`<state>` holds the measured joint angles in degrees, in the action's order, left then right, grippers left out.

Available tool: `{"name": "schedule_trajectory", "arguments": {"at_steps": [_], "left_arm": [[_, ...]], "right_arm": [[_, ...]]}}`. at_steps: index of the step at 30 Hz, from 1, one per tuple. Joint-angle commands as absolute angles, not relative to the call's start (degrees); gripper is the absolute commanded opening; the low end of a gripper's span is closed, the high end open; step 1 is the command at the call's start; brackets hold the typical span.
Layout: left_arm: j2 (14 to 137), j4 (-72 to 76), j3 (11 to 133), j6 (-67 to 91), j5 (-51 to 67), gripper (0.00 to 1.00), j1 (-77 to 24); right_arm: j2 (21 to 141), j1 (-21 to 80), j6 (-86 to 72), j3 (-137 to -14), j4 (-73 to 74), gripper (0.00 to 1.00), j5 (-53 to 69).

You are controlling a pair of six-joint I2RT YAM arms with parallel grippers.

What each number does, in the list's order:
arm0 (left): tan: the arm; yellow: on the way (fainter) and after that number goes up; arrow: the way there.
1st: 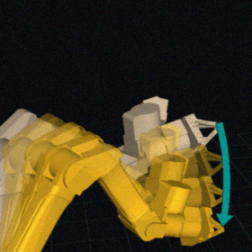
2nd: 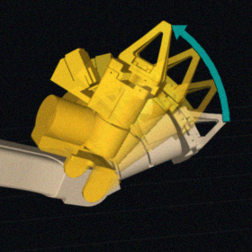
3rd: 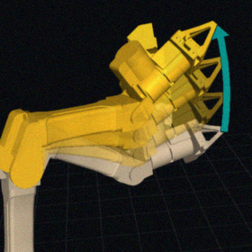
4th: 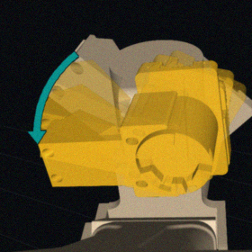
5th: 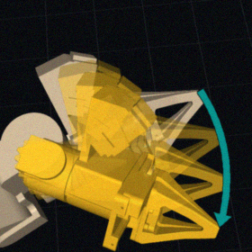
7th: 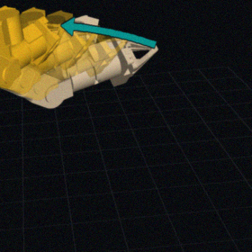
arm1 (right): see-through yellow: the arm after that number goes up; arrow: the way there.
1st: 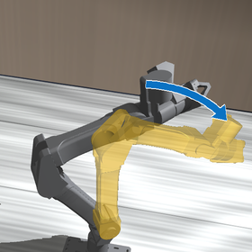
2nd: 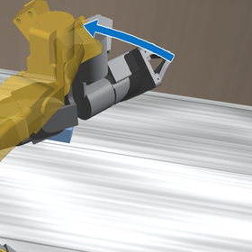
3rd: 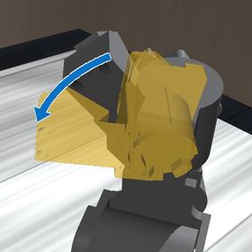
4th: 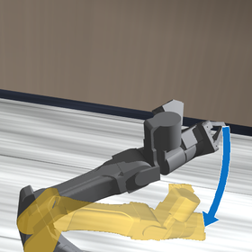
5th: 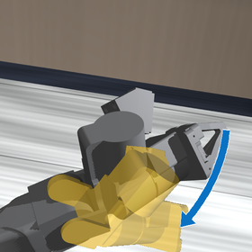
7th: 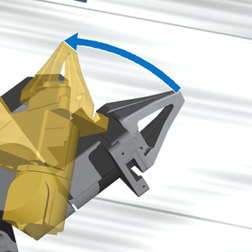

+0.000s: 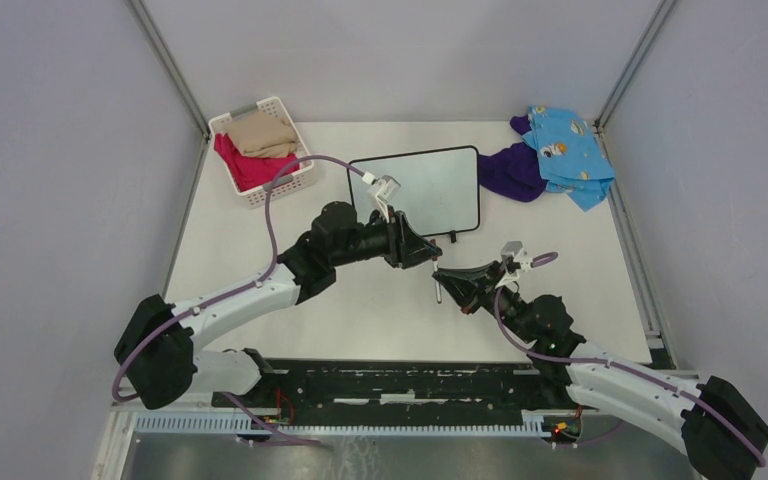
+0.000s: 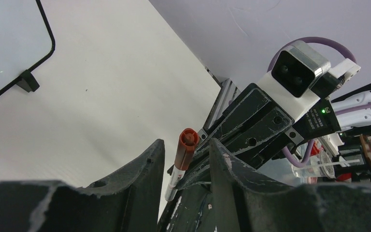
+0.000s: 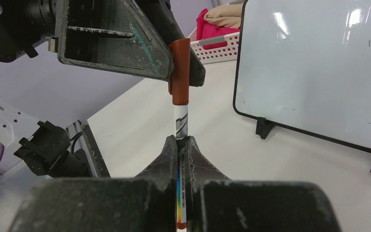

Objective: Write a sentence on the whiteboard
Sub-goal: Open the whiteboard marker at the center of the board.

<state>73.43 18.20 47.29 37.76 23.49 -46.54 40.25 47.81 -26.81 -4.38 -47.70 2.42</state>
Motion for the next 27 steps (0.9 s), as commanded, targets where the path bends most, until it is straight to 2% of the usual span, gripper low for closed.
{"name": "schedule_trajectory", "arguments": {"at_steps": [1,5,12,13,17,19,22,27], "left_arm": [[73.6,21.5,49.6,38.9,25.1,0.44,-47.2],[73.8,21.6,49.6,38.6,25.3,0.32,-47.4],[73.4,21.6,49.2,38.1,26.1,0.03,-47.6],[73.1,21.6,49.1,38.1,26.1,0.02,-47.6],[71.2,21.7,48.4,38.0,25.8,0.02,-47.6],[70.3,21.7,48.3,38.2,25.8,0.02,-47.6],[69.2,22.2,47.9,38.8,26.5,0.02,-47.5],[66.8,23.7,46.7,40.2,27.1,0.02,-47.5]], "right_arm": [[40.3,47.7,-27.6,-6.7,-51.7,0.00,3.5],[40.4,47.7,-27.7,-6.9,-51.5,0.00,3.5],[40.5,47.7,-27.7,-8.1,-49.2,0.00,5.0],[40.5,47.7,-27.8,-8.4,-48.4,0.03,5.6],[40.8,47.7,-28.4,-9.8,-45.4,0.44,8.2],[41.3,47.6,-28.6,-10.8,-44.2,0.56,9.9],[42.4,47.6,-29.4,-11.8,-44.1,0.57,12.3],[42.9,47.1,-32.5,-11.4,-47.9,0.52,15.0]]}}
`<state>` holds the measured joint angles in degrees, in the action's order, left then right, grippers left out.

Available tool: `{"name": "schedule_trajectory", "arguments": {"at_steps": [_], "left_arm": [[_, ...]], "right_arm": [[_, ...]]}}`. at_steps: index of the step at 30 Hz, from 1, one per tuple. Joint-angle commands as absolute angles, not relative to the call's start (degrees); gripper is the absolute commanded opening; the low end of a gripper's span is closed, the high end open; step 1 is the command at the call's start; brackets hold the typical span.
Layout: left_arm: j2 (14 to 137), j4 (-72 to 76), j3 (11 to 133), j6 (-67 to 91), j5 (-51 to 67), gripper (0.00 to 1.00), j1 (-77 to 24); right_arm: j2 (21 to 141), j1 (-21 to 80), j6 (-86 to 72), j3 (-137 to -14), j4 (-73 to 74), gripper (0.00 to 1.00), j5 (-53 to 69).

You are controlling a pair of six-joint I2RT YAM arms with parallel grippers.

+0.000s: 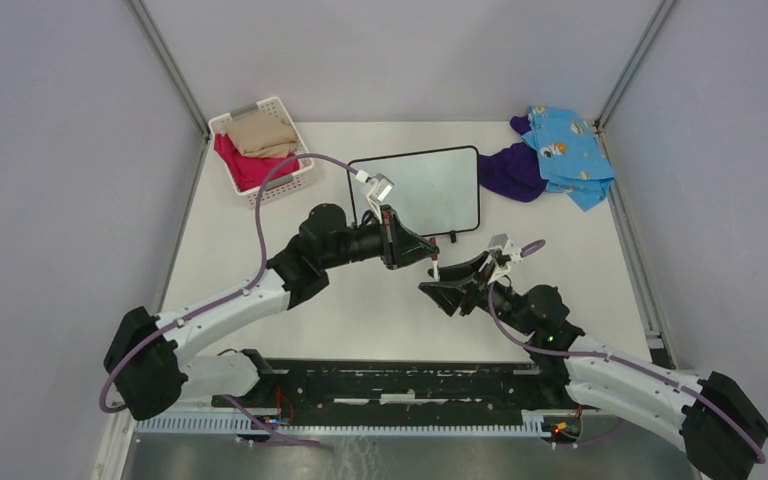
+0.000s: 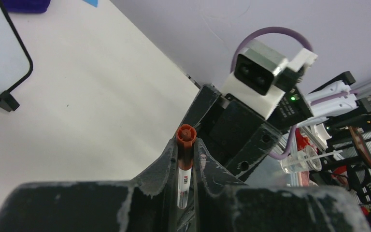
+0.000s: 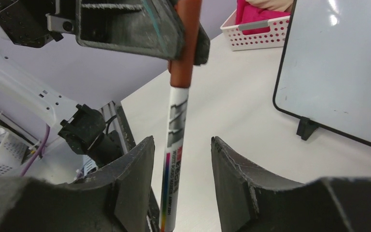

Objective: Write a sentence on the whiteboard
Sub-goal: Open the whiteboard marker at the center of the board.

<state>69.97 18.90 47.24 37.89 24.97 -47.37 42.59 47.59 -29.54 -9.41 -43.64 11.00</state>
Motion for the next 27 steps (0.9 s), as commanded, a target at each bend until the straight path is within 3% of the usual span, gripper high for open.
{"name": "schedule_trajectory", "arguments": {"at_steps": [1,19,22,26,27], "left_arm": [[66.3,24.0,46.5,40.3,27.1,0.02,-47.5],[63.4,24.0,44.8,40.1,27.1,0.02,-47.5],[63.0,24.0,44.7,40.0,27.2,0.02,-47.5],[62.0,23.5,44.7,39.6,25.8,0.02,-47.5],[61.7,23.1,44.9,39.3,24.8,0.02,-47.5]], "right_arm": [[43.2,47.0,-33.6,-11.1,-49.4,0.51,15.6],[49.4,45.9,-44.0,-13.4,-62.6,0.42,19.2],[50.0,45.8,-44.3,-13.4,-63.1,0.30,19.5],[50.1,45.9,-44.1,-13.3,-63.1,0.01,20.2],[50.1,45.9,-43.6,-13.4,-62.4,0.00,20.6]]}}
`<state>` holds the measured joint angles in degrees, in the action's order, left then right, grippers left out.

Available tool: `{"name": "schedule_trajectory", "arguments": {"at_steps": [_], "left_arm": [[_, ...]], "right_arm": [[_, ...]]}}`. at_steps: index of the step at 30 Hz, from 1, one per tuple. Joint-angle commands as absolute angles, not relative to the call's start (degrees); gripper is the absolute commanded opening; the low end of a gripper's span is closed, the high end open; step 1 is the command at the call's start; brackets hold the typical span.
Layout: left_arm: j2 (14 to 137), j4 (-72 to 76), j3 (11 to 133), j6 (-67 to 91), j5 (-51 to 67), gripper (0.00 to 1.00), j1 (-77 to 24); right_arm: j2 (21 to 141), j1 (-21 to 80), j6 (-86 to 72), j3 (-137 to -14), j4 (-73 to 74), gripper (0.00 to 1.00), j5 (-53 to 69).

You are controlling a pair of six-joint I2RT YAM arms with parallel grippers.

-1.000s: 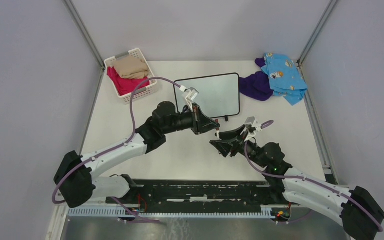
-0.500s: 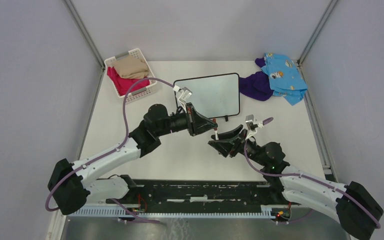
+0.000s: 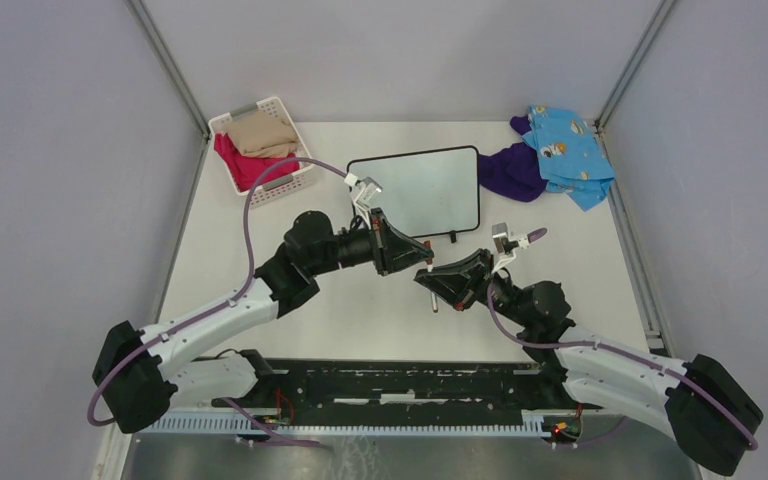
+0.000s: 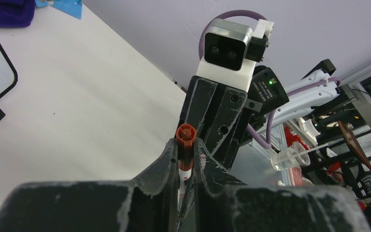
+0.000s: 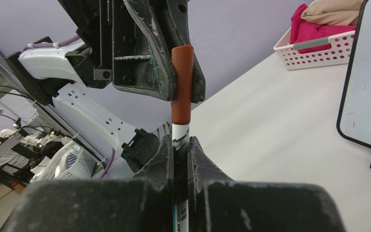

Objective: Write a sentence on the whiteboard
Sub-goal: Open the whiteboard marker at the center of the board.

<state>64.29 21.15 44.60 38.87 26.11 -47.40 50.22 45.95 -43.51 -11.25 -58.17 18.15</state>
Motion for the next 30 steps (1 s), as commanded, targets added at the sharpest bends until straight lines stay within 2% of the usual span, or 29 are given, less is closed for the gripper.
{"name": "schedule_trajectory", "arguments": {"at_steps": [1,10,30], "left_arm": [[61.4,22.4,45.2,38.9,23.6,0.02,-47.5],[58.9,20.2,48.6,38.3,10.4,0.02,-47.3],[57.2,18.6,46.9,38.8,-2.8,0.02,-47.2]], "right_arm": [[50.0,45.9,-42.5,-13.5,-61.0,0.00,20.9],[47.2,45.9,-38.6,-10.8,-55.7,0.00,20.1],[46.5,45.9,-41.5,-7.5,-59.7,0.00,19.0]]}}
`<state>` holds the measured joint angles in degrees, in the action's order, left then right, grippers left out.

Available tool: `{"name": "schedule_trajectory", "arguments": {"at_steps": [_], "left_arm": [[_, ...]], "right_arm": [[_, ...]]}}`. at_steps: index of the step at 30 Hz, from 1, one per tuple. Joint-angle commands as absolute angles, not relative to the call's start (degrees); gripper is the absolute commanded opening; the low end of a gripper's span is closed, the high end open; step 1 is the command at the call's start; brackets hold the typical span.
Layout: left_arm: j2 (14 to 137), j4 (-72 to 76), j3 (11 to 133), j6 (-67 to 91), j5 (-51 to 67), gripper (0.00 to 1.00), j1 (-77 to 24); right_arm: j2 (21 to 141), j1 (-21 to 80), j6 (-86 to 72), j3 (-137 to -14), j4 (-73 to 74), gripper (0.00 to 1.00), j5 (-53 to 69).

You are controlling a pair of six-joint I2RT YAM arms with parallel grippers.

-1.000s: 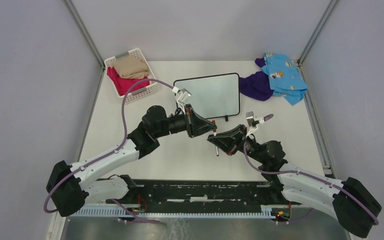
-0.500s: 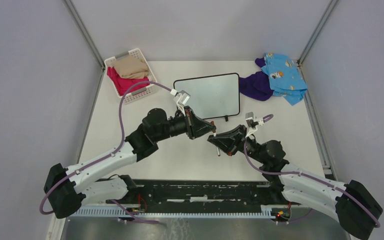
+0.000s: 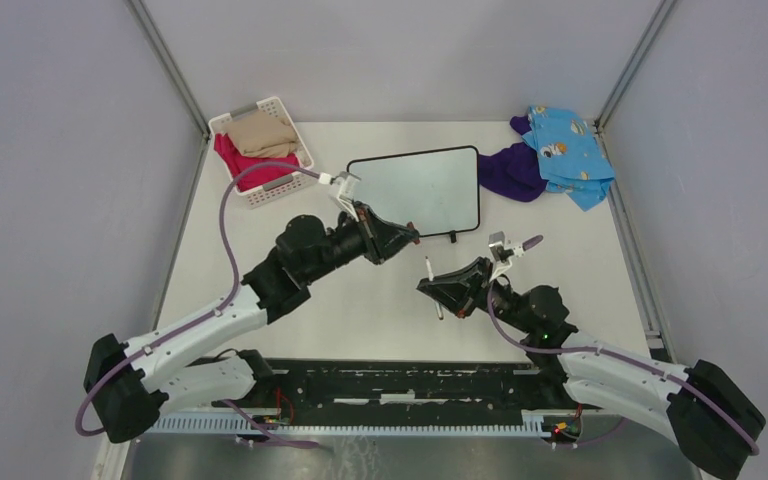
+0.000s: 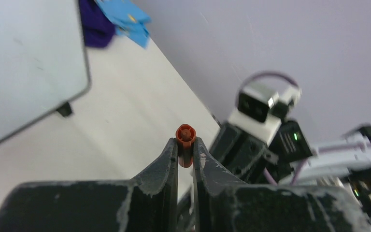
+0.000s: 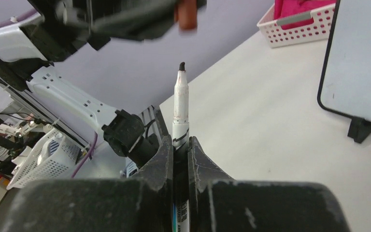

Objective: Write a sentence on the whiteboard
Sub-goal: Open the whiteboard marker at the center of the board.

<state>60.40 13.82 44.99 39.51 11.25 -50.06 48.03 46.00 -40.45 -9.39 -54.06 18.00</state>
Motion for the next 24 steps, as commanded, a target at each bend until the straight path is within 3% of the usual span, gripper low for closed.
{"name": "schedule_trajectory", "arguments": {"at_steps": [1,6,14,18,24], "left_arm": [[57.2,18.5,47.0,38.8,-3.4,0.02,-47.2],[57.6,16.3,48.1,37.2,-4.8,0.02,-47.1],[56.8,-14.1,49.8,30.4,-18.3,0.02,-47.1],[55.1,-24.6,44.4,32.2,-21.6,0.02,-47.1],[57.3,-26.7,39.1,36.6,-20.0,0.02,-47.1]], "right_arm": [[46.4,45.9,-41.5,-7.4,-59.6,0.00,19.0],[44.3,46.0,-39.1,-7.5,-55.5,0.00,17.9],[36.3,46.0,-20.2,-16.8,-8.3,0.00,-11.3],[33.2,46.0,-19.7,-13.4,-5.0,0.00,-14.2],[35.1,46.0,-21.5,-11.1,-7.5,0.00,-12.7]]}}
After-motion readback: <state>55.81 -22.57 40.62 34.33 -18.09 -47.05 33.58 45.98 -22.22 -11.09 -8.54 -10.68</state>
